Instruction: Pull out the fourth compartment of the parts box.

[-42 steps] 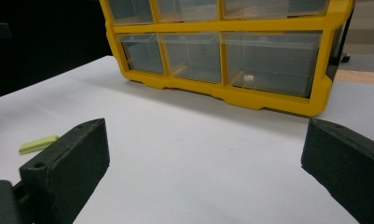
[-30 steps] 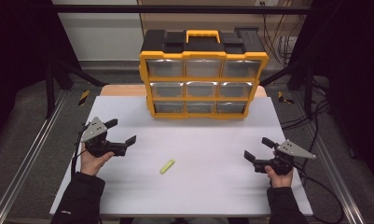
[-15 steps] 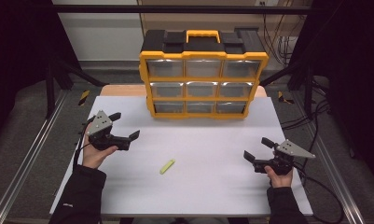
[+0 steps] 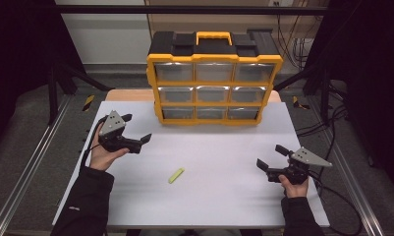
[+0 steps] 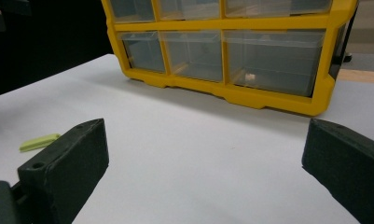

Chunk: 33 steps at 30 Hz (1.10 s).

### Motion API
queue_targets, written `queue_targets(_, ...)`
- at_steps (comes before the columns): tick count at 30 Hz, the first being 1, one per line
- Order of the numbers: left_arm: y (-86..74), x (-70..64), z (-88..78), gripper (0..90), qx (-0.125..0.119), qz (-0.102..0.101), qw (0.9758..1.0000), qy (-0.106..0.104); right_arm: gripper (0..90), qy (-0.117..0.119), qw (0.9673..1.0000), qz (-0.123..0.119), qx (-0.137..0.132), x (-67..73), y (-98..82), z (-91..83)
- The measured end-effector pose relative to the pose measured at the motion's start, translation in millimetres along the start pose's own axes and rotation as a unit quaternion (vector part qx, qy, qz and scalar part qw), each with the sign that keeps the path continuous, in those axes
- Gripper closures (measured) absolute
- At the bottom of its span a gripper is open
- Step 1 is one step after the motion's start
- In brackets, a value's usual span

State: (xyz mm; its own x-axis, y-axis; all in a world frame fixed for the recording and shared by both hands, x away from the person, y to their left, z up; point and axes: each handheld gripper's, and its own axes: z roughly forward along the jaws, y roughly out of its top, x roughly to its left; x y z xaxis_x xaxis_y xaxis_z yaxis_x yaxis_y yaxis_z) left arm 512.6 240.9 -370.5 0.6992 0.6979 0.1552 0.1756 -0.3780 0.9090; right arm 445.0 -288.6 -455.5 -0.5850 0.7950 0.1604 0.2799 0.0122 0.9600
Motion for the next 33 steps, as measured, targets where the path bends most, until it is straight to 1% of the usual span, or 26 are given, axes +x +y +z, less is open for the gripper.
queue_targets(10,10.7,0.8,8.5,3.5,0.005,0.019,0.9998,0.003,0.8,-0.001,1.0000,0.002,0.001,0.1,0.1,-0.1)
queue_targets(14,17.1,0.7,11.8,3.5,0.005,0.031,0.9995,0.006,0.8,-0.002,1.0000,0.000,0.002,0.1,0.0,0.0)
queue_targets(15,20.3,0.1,13.3,3.4,0.005,0.039,0.9992,0.009,0.8,-0.001,1.0000,0.000,0.001,0.1,-0.1,0.2)
queue_targets(16,20.3,0.1,13.3,3.4,0.005,0.039,0.9992,0.009,0.8,-0.001,1.0000,0.000,0.001,0.1,-0.1,0.2)
queue_targets(18,23.0,-0.7,14.9,3.5,0.004,0.045,0.9989,0.011,0.8,-0.001,1.0000,0.001,0.001,0.1,0.0,0.2)
queue_targets(21,27.9,-1.0,18.8,3.3,0.009,0.058,0.9982,0.016,0.7,-0.002,1.0000,0.001,0.001,0.1,0.1,0.0)
queue_targets(22,27.9,-1.0,18.8,3.3,0.009,0.058,0.9982,0.016,0.7,-0.002,1.0000,0.001,0.001,0.1,0.1,0.0)
queue_targets(27,34.3,-2.5,25.1,3.2,0.011,0.077,0.9967,0.024,0.5,-0.003,1.0000,-0.002,0.002,0.0,-0.2,0.5)
queue_targets(28,34.3,-2.5,25.1,3.2,0.011,0.077,0.9967,0.024,0.5,-0.004,1.0000,-0.002,0.003,0.1,-0.3,0.6)
queue_targets(29,36.3,-3.1,27.6,3.2,0.016,0.088,0.9957,0.026,0.5,-0.004,1.0000,-0.003,0.003,0.1,-0.3,0.7)
queue_targets(30,36.3,-3.1,27.6,3.2,0.016,0.088,0.9957,0.026,0.5,-0.004,1.0000,-0.003,0.003,0.1,-0.3,0.7)
queue_targets(33,39.1,-4.4,32.3,3.1,0.021,0.102,0.9942,0.026,0.5,-0.004,1.0000,-0.005,0.004,0.1,-0.4,0.9)
